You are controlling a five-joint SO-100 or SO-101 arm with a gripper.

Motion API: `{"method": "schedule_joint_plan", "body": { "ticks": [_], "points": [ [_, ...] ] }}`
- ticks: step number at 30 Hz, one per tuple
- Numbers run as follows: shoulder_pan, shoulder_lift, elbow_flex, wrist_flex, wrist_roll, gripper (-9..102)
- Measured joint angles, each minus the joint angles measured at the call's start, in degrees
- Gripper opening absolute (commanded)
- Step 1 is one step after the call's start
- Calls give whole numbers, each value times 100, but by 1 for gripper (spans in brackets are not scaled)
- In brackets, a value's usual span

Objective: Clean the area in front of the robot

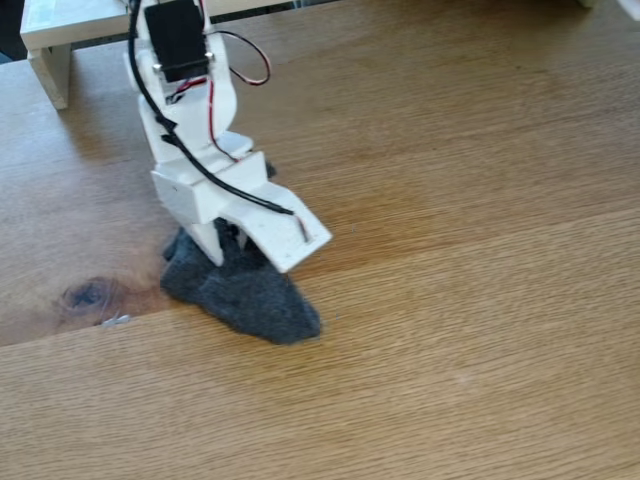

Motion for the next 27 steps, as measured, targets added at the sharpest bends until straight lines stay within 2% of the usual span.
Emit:
{"method": "schedule_joint_plan", "body": {
  "ticks": [4,9,13,17,19,24,27],
  "points": [
    [545,554,0,-404,352,0],
    [1450,598,0,-1731,817,0],
    [1907,-141,0,-2663,501,0],
    [1890,-1230,0,-3788,-202,0],
    [1890,-1389,0,-4078,-360,0],
    [1890,-1661,-26,-4236,-765,0],
    [1837,-1661,-79,-3656,-606,0]
  ]
}}
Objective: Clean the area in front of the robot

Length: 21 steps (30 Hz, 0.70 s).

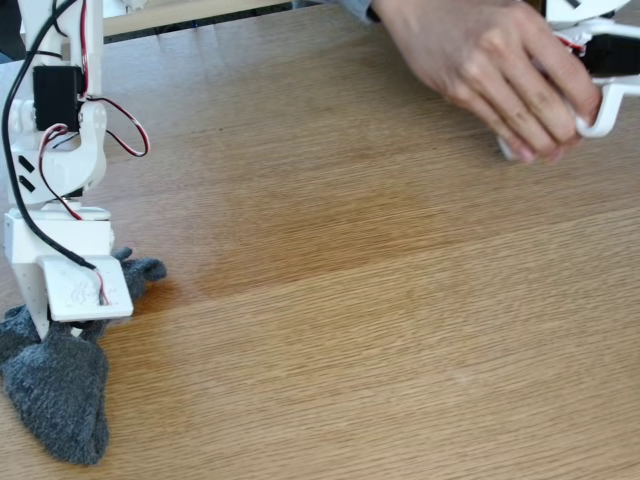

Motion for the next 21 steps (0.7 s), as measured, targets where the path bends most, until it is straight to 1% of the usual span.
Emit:
{"method": "schedule_joint_plan", "body": {
  "ticks": [6,12,16,18,21],
  "points": [
    [-237,448,35,1811,888,0],
    [-677,1081,53,2760,1459,0],
    [-1011,1160,62,2997,1573,0],
    [-1151,1160,62,2821,1573,0],
    [-1301,1151,79,2250,1371,0]
  ]
}}
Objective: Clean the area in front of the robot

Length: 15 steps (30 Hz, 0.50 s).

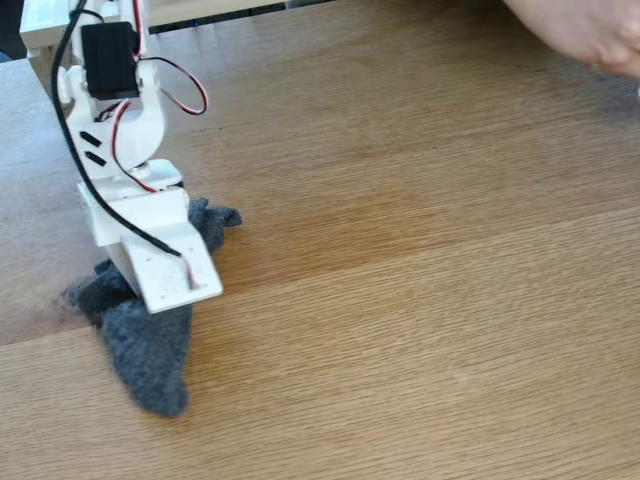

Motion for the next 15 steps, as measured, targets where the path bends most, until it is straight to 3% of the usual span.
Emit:
{"method": "schedule_joint_plan", "body": {
  "ticks": [4,8,15],
  "points": [
    [-229,-352,-9,-1020,-624,0],
    [-114,-615,0,-1503,-1230,0],
    [334,-659,-18,-1125,-1556,0]
  ]
}}
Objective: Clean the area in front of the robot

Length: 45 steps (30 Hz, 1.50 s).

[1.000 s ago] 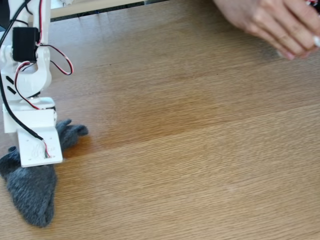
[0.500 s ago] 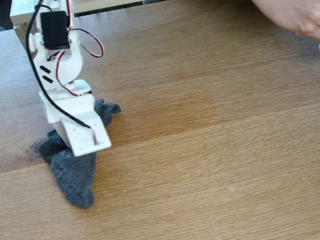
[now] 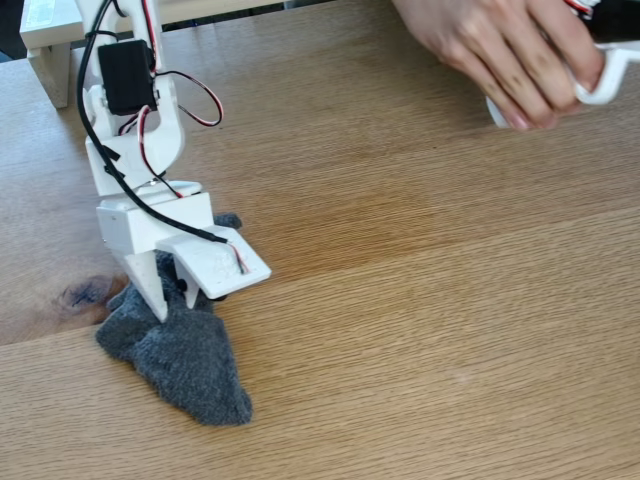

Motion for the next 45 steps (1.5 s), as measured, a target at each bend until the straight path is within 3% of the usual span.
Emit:
{"method": "schedule_joint_plan", "body": {
  "ticks": [15,21,24,29,36,41,45],
  "points": [
    [765,1942,18,3349,1134,0],
    [1239,3401,149,4834,1020,0],
    [1925,3867,650,4983,686,0],
    [3313,4289,2145,4403,-9,0],
    [4342,4482,4702,2136,-545,1],
    [4430,4518,5933,457,-492,37],
    [4447,4729,6196,-123,-431,28]
  ]
}}
